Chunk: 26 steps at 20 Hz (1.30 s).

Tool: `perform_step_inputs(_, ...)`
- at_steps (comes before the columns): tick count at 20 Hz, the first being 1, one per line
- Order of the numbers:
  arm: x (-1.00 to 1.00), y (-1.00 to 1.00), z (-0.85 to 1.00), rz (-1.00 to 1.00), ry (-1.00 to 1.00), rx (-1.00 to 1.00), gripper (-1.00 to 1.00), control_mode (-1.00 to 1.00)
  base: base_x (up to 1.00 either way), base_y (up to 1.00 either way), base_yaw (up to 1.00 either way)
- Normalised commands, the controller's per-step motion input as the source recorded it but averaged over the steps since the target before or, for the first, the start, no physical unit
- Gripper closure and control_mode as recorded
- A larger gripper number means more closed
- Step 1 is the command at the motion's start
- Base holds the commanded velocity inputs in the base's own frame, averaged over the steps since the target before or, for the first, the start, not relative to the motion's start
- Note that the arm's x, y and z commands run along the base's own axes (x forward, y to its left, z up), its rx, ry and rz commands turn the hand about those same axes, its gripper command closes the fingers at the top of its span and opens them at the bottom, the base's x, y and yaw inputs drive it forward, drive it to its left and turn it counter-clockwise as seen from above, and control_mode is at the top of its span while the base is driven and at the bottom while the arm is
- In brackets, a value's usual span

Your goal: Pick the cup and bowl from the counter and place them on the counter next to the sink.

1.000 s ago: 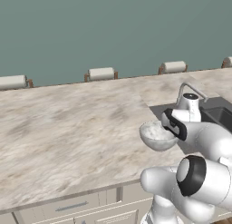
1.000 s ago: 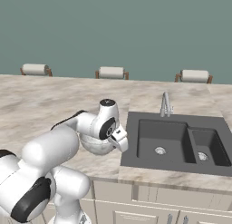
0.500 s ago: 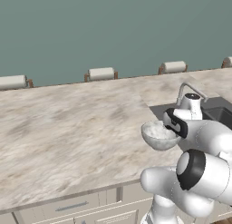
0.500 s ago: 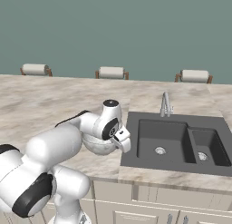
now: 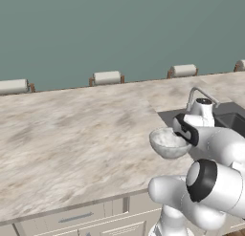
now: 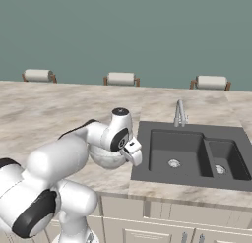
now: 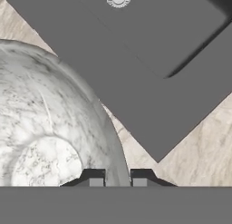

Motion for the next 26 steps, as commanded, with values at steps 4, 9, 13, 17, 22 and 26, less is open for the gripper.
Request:
perform_step_inputs(4, -0.23, -0.02, 0.41, 0.0, -0.06, 0.0, 1.0, -1.0, 0.0, 0.0, 0.0)
perform_step_inputs(9, -0.26, 0.0, 0.4, 0.0, -0.13, 0.0, 1.0, -1.0, 0.0, 0.0, 0.0)
perform_step_inputs(13, -0.01, 0.05, -0.05, 0.0, -0.02, 0.0, 1.0, -1.0, 0.0, 0.0, 0.0)
perform_step_inputs(17, 0.0, 0.24, -0.11, -0.01, 0.0, 0.0, 1.0, -1.0, 0.0, 0.0, 0.0)
perform_step_inputs(22, 0.0, 0.28, -0.03, -0.03, 0.0, 0.0, 1.0, -1.0, 0.0, 0.0, 0.0)
perform_step_inputs(26, 0.0, 0.07, -0.01, -0.04, 0.0, 0.0, 1.0, -1.0, 0.0, 0.0, 0.0)
